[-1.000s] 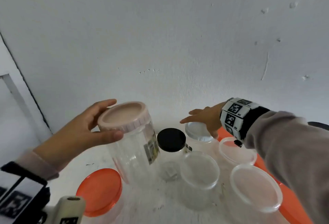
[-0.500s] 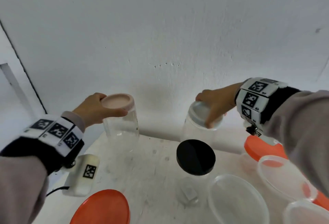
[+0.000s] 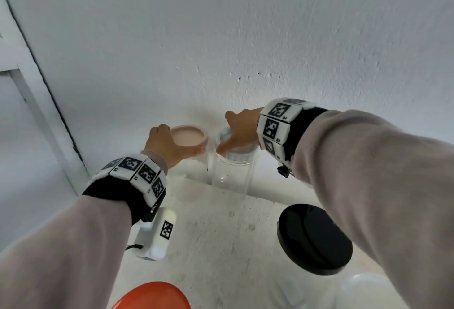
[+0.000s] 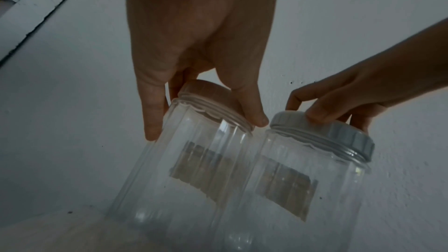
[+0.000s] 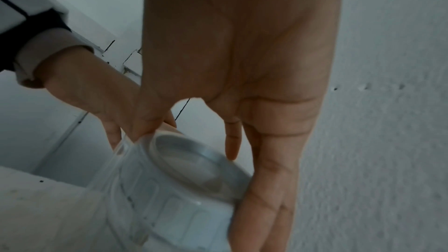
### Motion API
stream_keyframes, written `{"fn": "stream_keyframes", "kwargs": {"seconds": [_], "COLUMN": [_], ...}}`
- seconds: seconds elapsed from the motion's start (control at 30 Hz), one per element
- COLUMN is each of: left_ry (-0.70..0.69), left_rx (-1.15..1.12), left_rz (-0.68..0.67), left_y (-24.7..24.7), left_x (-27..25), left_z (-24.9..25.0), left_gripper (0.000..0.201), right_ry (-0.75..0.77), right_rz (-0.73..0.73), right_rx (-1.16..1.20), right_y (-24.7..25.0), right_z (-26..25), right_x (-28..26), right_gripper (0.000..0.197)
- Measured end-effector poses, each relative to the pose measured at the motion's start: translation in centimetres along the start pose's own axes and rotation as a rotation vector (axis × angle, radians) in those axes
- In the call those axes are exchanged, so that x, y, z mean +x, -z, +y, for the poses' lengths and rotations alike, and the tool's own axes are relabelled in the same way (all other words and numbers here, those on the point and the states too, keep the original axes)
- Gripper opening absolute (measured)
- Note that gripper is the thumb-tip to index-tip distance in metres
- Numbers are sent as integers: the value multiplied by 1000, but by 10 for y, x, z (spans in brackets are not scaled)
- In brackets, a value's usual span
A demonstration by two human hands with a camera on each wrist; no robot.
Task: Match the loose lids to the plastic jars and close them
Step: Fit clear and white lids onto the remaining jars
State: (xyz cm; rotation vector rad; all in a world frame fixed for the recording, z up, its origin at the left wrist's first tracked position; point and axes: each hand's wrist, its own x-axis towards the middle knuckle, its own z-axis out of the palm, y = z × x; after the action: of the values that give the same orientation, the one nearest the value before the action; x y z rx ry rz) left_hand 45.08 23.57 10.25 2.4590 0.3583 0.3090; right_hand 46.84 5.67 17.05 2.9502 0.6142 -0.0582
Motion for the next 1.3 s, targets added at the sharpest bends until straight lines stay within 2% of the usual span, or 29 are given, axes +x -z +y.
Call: {"fn": "stream_keyframes", "kwargs": {"seconds": [0.17, 0.27, 0.37, 0.43, 0.67, 0.8, 0.93, 1.1, 1.2, 1.3], "left_ry": [5, -11, 1, 9, -52, -76, -131, -348, -504, -577], "left_rx": [-31, -42, -55, -77, -43, 33, 101, 66, 57, 37], "left_rz": [-1, -44, -103, -124, -86, -107, -101, -130, -189, -288], "left_y": [-8, -8, -5, -5, -12, -9, 7, 22, 24, 21], "left_x": [7, 12, 16, 17, 13, 2, -18, -65, -102, -143], "left_z": [-3, -3, -4, -4, -3, 0, 7, 34, 60, 84], "left_gripper": [105, 101, 92, 85, 80, 92, 99, 77, 69, 68], "right_ry": [-9, 1, -1, -28, -20, -5, 22, -42, -82, -130], "right_rz": [-35, -39, -144, -173, -71, -91, -36, -19, -70, -163], "right_rx": [34, -35, -1, 12, -43, -86, -47, 170, 247, 285], "right_y": [-15, -12, -6, -4, -12, 4, 29, 33, 14, -8], "right_z": [-7, -5, 1, 3, 7, 15, 38, 80, 98, 109], "right_x": [18, 18, 14, 12, 7, -8, -40, -111, -159, -203], "right_gripper": [73, 67, 55, 60, 78, 87, 85, 74, 69, 66]}}
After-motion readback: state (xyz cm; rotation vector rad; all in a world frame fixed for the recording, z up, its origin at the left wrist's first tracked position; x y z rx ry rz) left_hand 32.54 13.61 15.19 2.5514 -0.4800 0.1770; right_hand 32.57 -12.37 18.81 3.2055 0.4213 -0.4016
